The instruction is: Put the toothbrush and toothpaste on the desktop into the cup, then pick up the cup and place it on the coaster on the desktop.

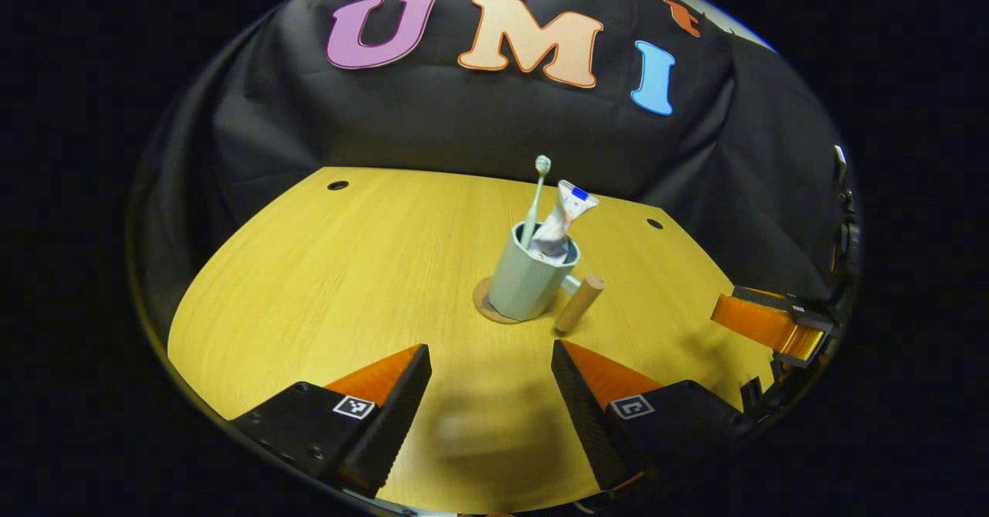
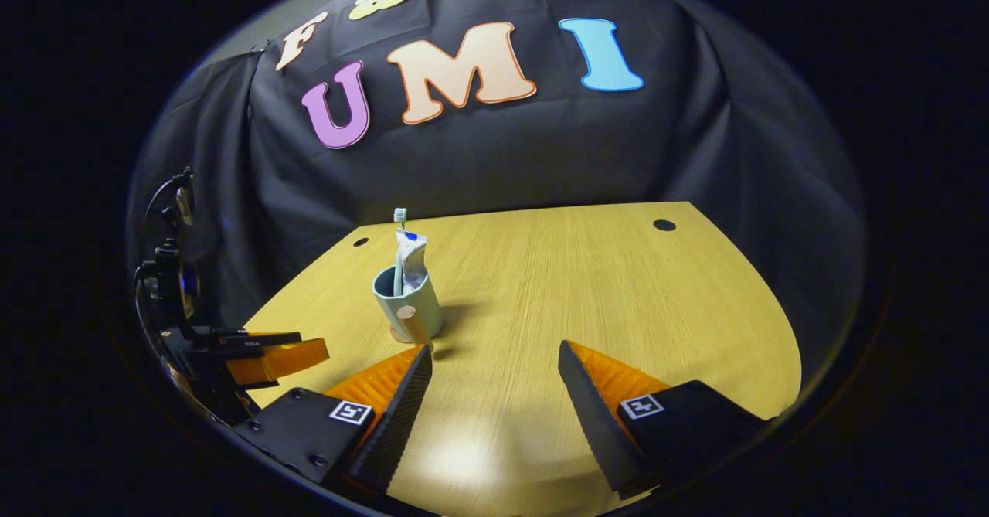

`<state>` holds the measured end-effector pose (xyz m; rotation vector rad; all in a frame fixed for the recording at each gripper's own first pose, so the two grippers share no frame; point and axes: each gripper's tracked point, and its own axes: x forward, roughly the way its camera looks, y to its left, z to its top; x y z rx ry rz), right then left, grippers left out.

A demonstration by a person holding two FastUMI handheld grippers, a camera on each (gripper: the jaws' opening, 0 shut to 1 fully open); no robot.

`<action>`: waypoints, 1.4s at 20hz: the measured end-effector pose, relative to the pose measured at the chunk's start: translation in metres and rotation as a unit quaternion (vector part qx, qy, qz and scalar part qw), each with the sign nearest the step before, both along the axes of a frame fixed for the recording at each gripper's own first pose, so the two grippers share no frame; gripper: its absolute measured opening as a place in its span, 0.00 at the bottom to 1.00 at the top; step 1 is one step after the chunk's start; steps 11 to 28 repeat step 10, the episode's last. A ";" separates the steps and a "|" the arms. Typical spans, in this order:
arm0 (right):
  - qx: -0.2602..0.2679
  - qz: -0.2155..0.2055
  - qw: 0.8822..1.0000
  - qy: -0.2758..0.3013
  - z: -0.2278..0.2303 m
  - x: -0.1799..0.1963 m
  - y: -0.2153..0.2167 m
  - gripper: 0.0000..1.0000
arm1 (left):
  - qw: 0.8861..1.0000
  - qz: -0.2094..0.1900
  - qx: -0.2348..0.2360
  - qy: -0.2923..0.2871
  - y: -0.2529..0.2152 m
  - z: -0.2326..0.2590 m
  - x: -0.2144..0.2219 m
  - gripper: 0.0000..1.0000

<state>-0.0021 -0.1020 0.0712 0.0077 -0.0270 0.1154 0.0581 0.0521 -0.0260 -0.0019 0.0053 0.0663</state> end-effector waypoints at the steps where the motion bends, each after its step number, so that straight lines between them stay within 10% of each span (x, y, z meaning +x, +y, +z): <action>1: 0.006 0.003 1.000 -0.001 0.000 -0.005 -0.003 1.00 | 1.000 0.001 -0.003 0.003 -0.004 -0.001 0.000 0.94; 28: 0.050 0.026 0.998 -0.004 -0.005 -0.031 -0.032 0.99 | 0.999 0.022 -0.003 0.039 -0.036 -0.009 0.012 0.94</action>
